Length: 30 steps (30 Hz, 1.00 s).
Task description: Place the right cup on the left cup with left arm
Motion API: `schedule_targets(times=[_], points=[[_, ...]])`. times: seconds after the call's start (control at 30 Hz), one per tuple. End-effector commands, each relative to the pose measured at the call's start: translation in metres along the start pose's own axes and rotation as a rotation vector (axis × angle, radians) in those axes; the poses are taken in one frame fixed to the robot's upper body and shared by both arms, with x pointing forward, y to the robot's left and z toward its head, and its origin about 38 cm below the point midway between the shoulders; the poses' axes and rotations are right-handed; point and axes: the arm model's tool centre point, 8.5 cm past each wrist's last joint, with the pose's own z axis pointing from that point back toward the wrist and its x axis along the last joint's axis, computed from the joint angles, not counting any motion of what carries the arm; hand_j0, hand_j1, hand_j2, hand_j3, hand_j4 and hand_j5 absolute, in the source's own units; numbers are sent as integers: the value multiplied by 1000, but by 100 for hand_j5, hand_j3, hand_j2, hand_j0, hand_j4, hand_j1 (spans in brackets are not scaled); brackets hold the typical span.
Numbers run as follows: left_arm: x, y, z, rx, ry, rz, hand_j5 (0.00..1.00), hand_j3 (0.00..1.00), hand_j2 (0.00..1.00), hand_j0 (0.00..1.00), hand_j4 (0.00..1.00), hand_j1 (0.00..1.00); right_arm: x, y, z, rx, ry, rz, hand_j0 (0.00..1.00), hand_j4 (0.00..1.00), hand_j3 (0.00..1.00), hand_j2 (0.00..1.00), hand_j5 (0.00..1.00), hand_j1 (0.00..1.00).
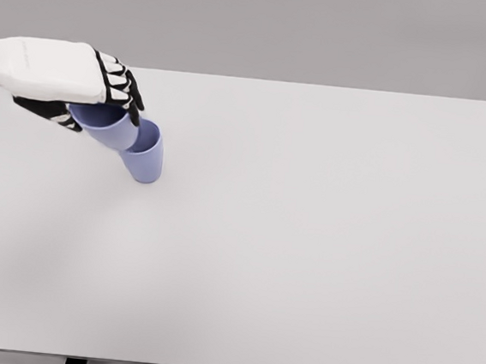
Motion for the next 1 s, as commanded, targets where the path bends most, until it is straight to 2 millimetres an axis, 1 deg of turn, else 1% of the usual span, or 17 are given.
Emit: schedule_targets(times=[0.0,0.03,0.13,0.2,0.3,0.4,0.5,0.73,0.97], points=[[-5,-2,-5,-15,3,14,55,55,55,55,55,55,0,0,0,1,1,0,100,100,100,100,100,100],[-9,-3,-9,-18,3,22,55,55,55,55,55,55,0,0,0,1,1,2,100,100,100,100,100,100],[-13,-4,-15,-38,0,30,55,55,55,55,55,55,0,0,0,1,1,2,100,100,100,100,100,100],[-17,3,-18,-34,4,23,55,55,55,55,55,55,0,0,0,1,1,2,100,100,100,100,100,100],[-18,11,-21,-24,1,10,55,55,55,55,55,55,0,0,0,1,1,2,100,100,100,100,100,100],[-21,12,-28,-27,-2,16,55,55,55,55,55,55,0,0,0,1,0,1,100,100,100,100,100,100],[-20,15,-37,-20,-19,16,55,55,55,55,55,55,0,0,0,1,1,2,100,100,100,100,100,100],[-22,10,-37,-29,-15,26,56,56,56,56,56,56,1,0,0,1,-1,1,100,100,100,100,100,100],[-20,12,-37,-25,-21,24,56,56,56,56,56,56,0,0,0,1,1,2,100,100,100,100,100,100]])
